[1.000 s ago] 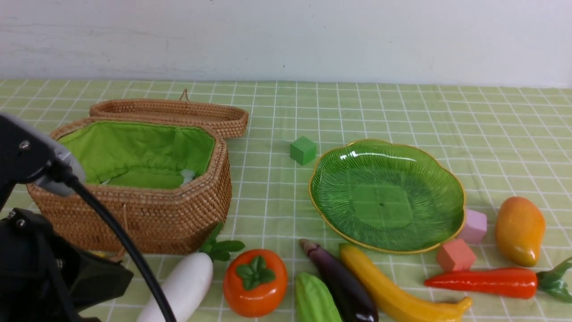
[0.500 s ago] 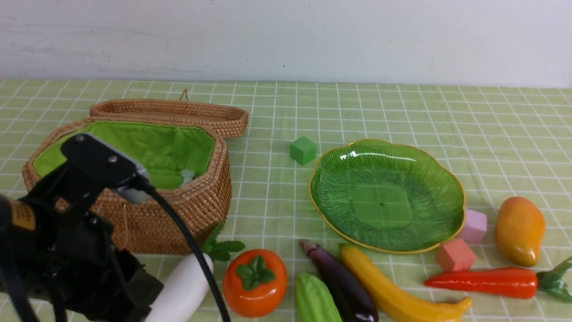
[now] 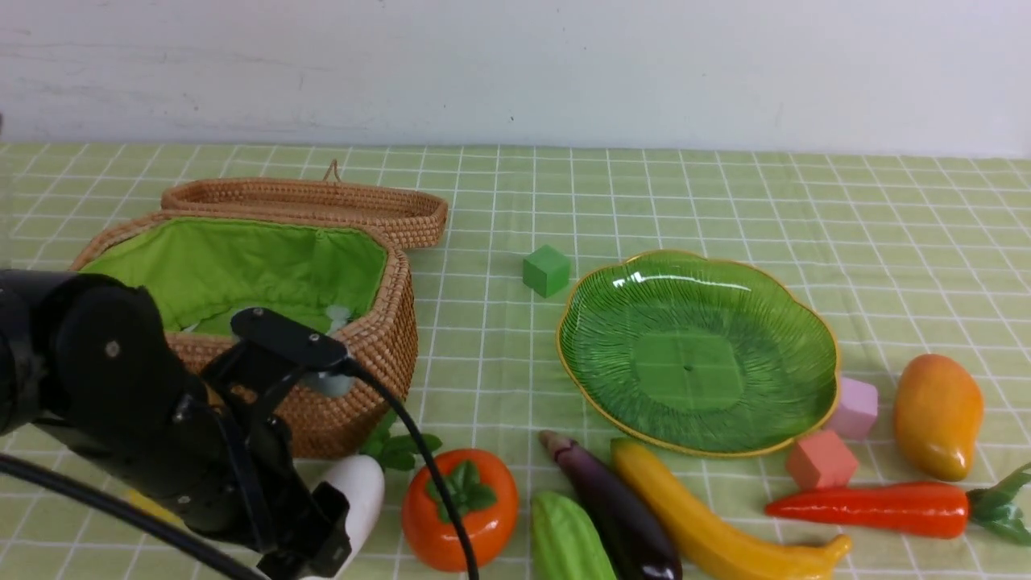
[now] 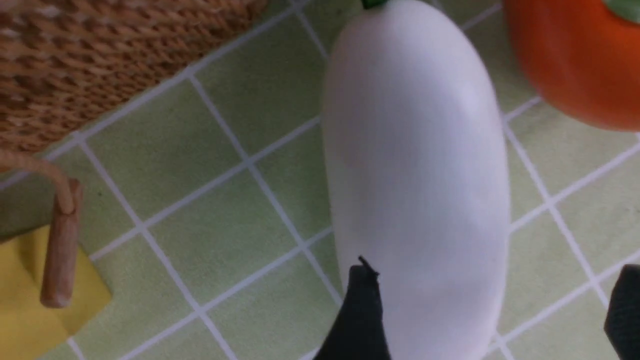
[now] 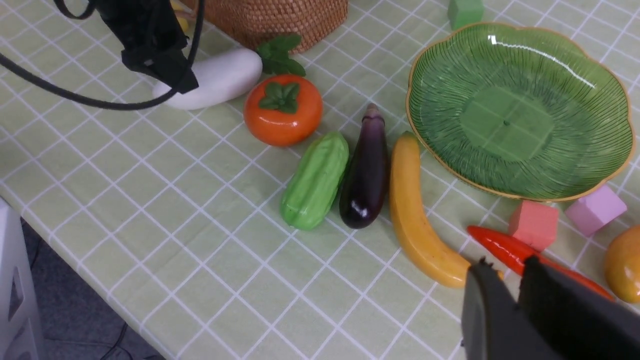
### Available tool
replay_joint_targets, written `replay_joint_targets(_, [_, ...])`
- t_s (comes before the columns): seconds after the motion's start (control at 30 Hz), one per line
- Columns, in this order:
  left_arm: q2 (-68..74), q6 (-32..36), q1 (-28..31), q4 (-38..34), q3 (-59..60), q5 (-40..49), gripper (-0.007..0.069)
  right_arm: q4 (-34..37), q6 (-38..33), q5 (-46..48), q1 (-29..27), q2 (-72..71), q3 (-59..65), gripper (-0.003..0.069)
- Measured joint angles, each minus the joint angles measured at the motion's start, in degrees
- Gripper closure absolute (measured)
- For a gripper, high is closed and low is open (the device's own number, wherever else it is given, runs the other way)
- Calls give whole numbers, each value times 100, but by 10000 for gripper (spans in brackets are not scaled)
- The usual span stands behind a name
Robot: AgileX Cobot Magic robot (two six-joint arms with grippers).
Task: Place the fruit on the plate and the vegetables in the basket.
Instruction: Take a daikon with your left arm and place it on the basket on the left.
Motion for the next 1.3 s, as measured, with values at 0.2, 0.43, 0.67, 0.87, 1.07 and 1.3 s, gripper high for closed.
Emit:
replay_joint_targets(0.2, [411, -27, 0, 143, 0, -298, 28, 0, -87, 5, 0, 0, 0, 543])
replay_joint_targets(0.43, [744, -27, 0, 313, -4, -539, 32, 0, -110, 17, 0, 0, 0, 542])
replay_joint_targets(0.67, [973, -27, 0, 354, -18, -563, 82, 2, -110, 17, 0, 0, 0, 535])
replay_joint_targets(0.87, [984, -27, 0, 363, -58, -427, 109, 2, -110, 17, 0, 0, 0, 534])
replay_joint_targets(1.07, [938, -27, 0, 363, -113, -127, 109, 2, -110, 21, 0, 0, 0, 534])
replay_joint_targets(1.3, [376, 58, 0, 196, -118, 23, 109, 2, -110, 21, 0, 0, 0, 532])
